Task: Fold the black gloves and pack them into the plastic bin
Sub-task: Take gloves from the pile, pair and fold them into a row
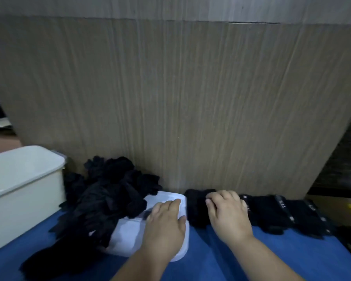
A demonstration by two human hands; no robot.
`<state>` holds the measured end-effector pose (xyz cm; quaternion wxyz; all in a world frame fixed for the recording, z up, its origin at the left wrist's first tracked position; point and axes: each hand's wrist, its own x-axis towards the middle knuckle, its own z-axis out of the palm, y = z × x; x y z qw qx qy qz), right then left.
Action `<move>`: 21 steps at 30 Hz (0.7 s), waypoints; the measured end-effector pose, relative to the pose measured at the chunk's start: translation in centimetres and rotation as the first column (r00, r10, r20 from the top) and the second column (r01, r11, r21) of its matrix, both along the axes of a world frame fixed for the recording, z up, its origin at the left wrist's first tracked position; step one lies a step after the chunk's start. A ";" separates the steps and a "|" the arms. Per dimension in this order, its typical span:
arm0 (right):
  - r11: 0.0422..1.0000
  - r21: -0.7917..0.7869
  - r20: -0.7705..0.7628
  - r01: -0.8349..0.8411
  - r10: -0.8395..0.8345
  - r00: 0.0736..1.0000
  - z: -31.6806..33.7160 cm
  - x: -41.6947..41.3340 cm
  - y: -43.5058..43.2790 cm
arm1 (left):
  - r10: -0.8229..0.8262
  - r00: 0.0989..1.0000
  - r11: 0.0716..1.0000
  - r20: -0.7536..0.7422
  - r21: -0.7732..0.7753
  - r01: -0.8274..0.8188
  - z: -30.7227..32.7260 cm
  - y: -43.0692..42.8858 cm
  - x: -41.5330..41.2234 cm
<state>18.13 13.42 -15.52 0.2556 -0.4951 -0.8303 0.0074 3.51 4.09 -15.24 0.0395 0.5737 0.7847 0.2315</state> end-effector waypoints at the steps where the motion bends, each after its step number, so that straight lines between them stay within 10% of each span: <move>1: 0.999 -0.027 -0.027 -0.035 0.035 0.999 0.2 -0.9 -0.6 | 0.064 0.998 0.998 0.000 0.029 -0.064 0.2 -1.2 -0.6; 9: 0.859 -0.380 -0.441 -0.343 0.158 0.884 -0.1 -9.1 -5.6 | 0.303 0.950 0.943 0.078 0.119 -0.311 1.1 -7.9 -6.9; 21: 0.765 -0.545 -0.538 -0.343 -0.005 0.843 0.0 -16.5 -7.5 | 0.195 0.964 0.976 0.179 0.063 -0.209 0.4 -8.8 -11.6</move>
